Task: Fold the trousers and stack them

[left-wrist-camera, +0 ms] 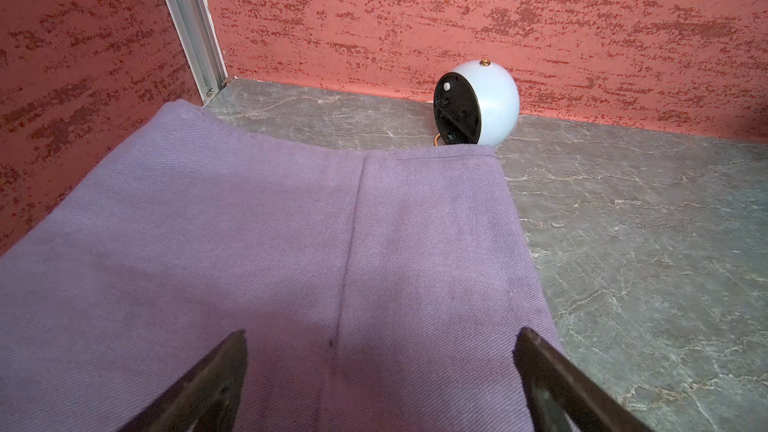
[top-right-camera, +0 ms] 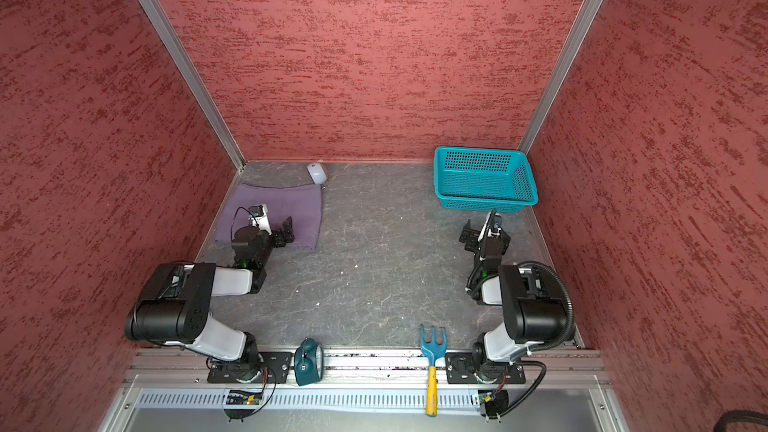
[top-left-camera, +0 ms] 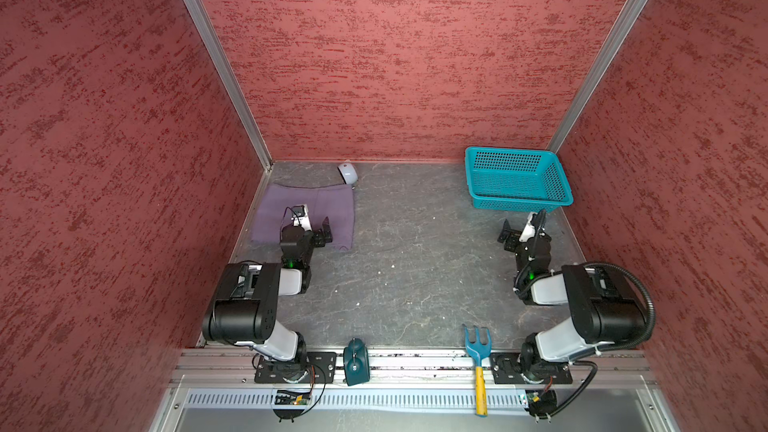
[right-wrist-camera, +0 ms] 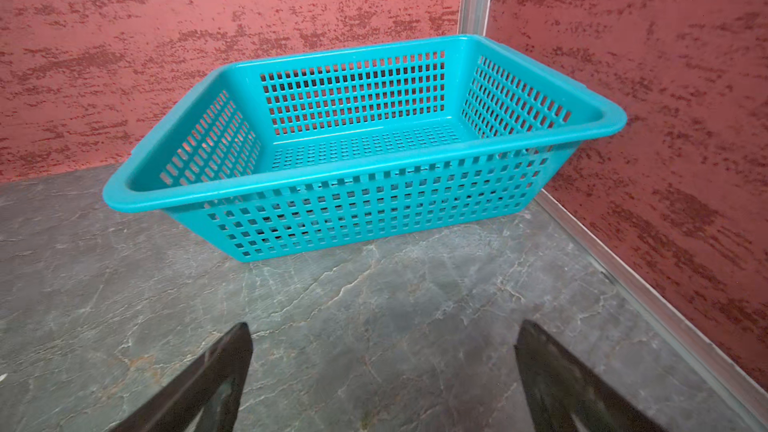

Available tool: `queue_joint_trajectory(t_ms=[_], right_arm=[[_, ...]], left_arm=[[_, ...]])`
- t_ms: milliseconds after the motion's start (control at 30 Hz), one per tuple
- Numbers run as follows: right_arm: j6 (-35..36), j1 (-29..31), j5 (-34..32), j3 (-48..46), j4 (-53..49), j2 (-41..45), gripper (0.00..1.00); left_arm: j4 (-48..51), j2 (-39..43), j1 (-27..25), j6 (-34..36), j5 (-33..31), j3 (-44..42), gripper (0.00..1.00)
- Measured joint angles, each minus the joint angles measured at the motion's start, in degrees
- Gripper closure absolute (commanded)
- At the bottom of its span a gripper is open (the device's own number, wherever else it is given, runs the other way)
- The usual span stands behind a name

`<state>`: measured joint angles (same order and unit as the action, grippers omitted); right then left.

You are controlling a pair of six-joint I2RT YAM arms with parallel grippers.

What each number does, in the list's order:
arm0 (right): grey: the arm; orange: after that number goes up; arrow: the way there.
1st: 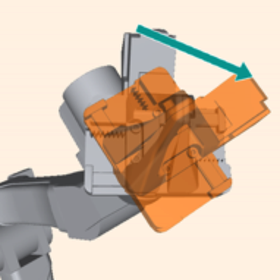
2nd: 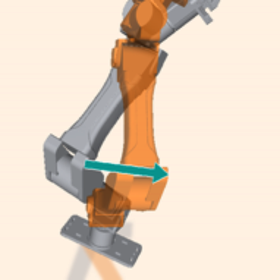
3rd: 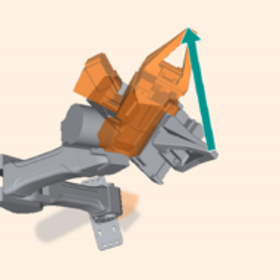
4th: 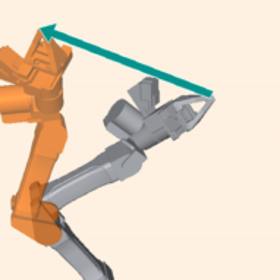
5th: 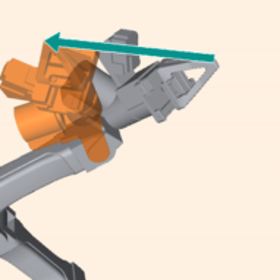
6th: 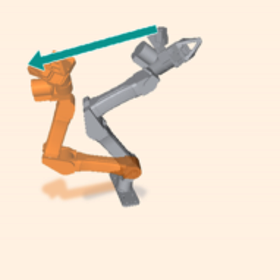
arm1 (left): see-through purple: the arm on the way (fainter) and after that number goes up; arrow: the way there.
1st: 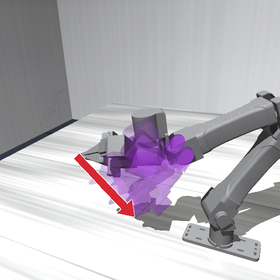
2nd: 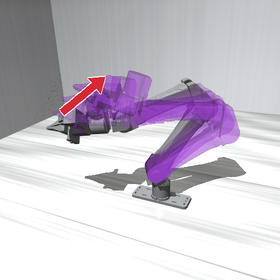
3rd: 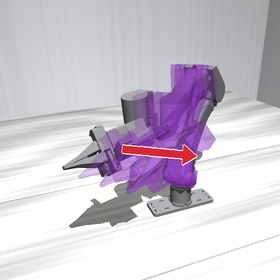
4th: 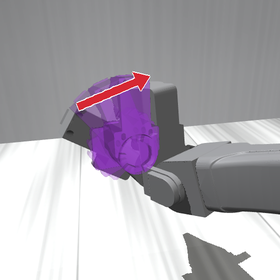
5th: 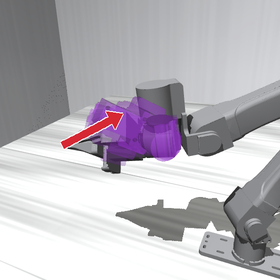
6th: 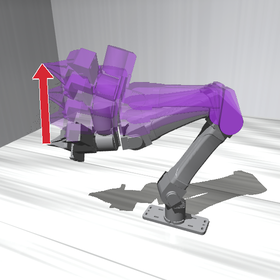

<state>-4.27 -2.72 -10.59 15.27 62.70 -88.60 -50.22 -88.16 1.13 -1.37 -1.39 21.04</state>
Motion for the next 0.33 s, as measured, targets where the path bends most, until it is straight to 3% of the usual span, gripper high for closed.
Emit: queue_joint_trajectory(t_ms=[333], right_arm=[[0.7, -0.9, 6.7, 1.2, -0.2, 0.0, 0.01]], left_arm=[[0.0, 0.0, 0.1, 0.0, 0.0, 0.0, 0.01]])
